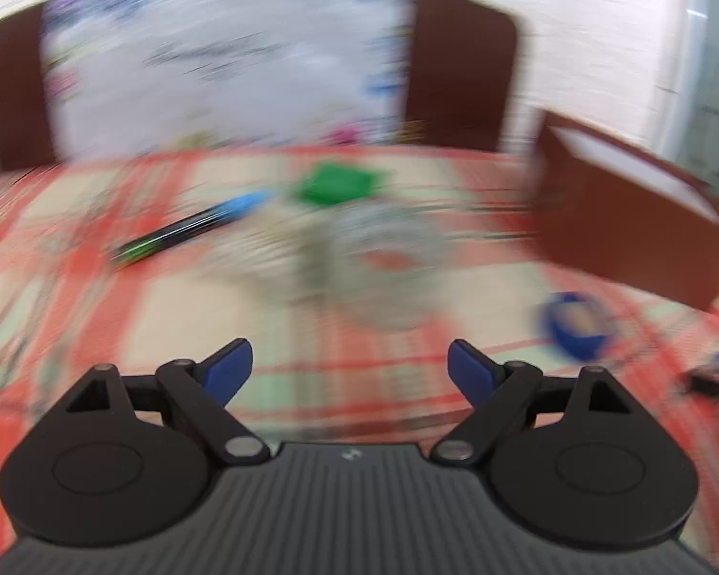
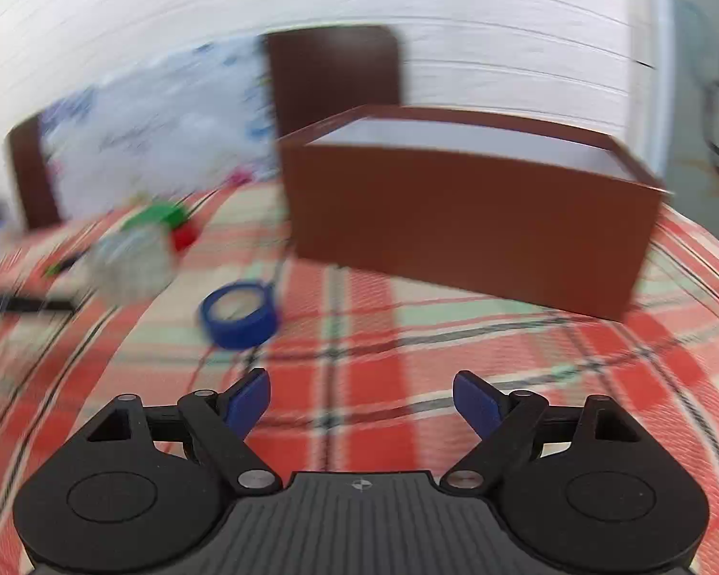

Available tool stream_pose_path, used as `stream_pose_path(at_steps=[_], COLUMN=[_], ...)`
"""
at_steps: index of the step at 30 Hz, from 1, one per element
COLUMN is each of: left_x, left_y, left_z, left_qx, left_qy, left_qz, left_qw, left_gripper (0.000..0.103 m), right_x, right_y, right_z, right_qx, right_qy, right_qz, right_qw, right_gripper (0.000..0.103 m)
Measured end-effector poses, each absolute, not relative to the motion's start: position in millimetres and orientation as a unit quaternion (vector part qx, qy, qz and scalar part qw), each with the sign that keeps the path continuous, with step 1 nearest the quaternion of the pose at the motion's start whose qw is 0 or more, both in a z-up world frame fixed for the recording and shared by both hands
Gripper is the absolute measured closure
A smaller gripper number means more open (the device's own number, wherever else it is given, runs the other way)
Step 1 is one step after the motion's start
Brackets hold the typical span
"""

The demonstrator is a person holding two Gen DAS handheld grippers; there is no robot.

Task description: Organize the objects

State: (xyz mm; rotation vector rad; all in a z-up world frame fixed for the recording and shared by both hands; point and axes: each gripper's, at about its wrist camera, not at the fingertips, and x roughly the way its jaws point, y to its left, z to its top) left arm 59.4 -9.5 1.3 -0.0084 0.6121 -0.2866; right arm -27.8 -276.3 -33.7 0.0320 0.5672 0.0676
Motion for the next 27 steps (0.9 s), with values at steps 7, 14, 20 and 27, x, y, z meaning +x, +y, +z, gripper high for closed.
stream_pose_path(at_steps=[7,14,20,27], left_x=[100.1,127.1,112.8,129.2], left_y=[-90.9,-123.6,-149.5,-241.0], left_z=[9.7,-13.8,35.0,75.2], left_qx=[-0.025,-0.007,-0.007,0.022], left_qy=[0.392,0.455,0.386,0.303], left_qz=[-0.232,-0.218,-0.269,-0.353], left_qw=[0.89,0.863,0.882,0.885], left_gripper=[0.038,0.079,0.08,0.08], right_x=[6.5,42.8,3.6,25.3], right_y=[-231.8,-225.3,-249.5,-328.0], right_z=[-34.0,-41.9,-9.5,26.1], right_qx=[-0.08,-0.056,-0.094,-0.091], right_qy=[0.267,0.286,0.149,0.094], right_qz=[0.105,0.144,0.063,-0.048], right_qw=[0.955,0.946,0.982,0.99], right_gripper=[0.02,0.048,0.047,0.047])
